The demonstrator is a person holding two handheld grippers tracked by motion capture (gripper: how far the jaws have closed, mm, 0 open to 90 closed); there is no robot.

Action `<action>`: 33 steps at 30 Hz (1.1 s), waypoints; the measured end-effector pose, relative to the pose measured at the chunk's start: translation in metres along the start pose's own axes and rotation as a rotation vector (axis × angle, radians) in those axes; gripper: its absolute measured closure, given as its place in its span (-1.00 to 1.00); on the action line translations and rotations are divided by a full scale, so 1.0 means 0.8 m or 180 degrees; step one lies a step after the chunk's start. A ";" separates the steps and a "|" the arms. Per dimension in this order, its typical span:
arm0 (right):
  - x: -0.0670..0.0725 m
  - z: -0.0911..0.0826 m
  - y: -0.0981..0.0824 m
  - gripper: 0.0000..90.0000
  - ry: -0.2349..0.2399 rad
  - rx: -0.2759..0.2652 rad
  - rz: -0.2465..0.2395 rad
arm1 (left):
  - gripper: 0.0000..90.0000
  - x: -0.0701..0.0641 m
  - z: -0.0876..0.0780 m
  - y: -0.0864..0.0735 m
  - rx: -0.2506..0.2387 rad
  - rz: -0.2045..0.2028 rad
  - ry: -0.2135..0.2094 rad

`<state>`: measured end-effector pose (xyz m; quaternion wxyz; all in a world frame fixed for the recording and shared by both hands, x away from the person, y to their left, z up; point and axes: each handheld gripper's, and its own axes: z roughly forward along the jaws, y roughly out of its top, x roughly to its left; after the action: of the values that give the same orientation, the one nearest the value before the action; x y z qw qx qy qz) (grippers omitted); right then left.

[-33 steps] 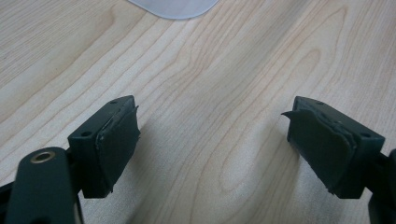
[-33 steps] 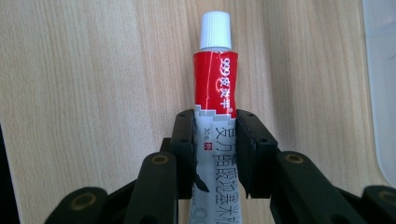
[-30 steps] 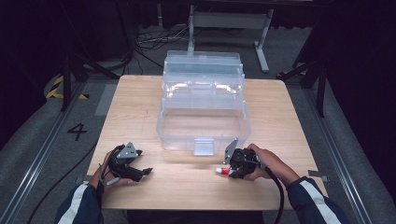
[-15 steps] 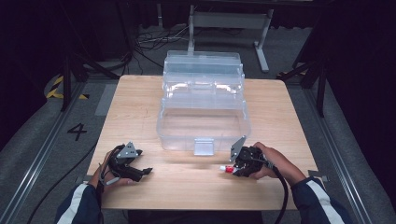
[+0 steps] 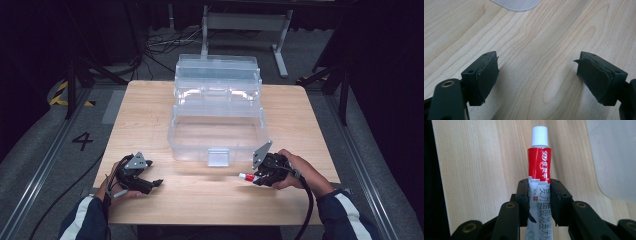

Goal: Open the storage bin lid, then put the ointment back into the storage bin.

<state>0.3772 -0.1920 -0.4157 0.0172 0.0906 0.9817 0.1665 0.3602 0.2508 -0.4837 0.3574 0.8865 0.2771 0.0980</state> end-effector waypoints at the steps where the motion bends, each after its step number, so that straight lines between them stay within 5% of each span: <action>1: -0.001 -0.003 -0.002 0.58 0.0011 -0.0022 -0.0003 | -0.60 0.000 0.000 0.000 0.0001 0.0007 -0.0006; 10: -0.004 -0.027 -0.009 0.58 -0.0116 -0.0177 0.0039 | -0.61 0.000 0.000 0.000 0.0001 0.0008 0.0010; 17: -0.006 -0.026 -0.012 0.58 -0.0112 -0.0103 0.0053 | -0.60 0.000 0.000 0.001 0.0002 0.0008 0.0003; 33: 0.000 -0.049 -0.002 0.58 -0.0136 -0.0186 -0.0087 | -0.60 0.000 0.001 0.001 -0.0001 0.0010 0.0015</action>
<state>0.3741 -0.2062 -0.3793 0.0431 0.0801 0.9770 0.1929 0.3607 0.2503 -0.4837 0.3567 0.8867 0.2765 0.1007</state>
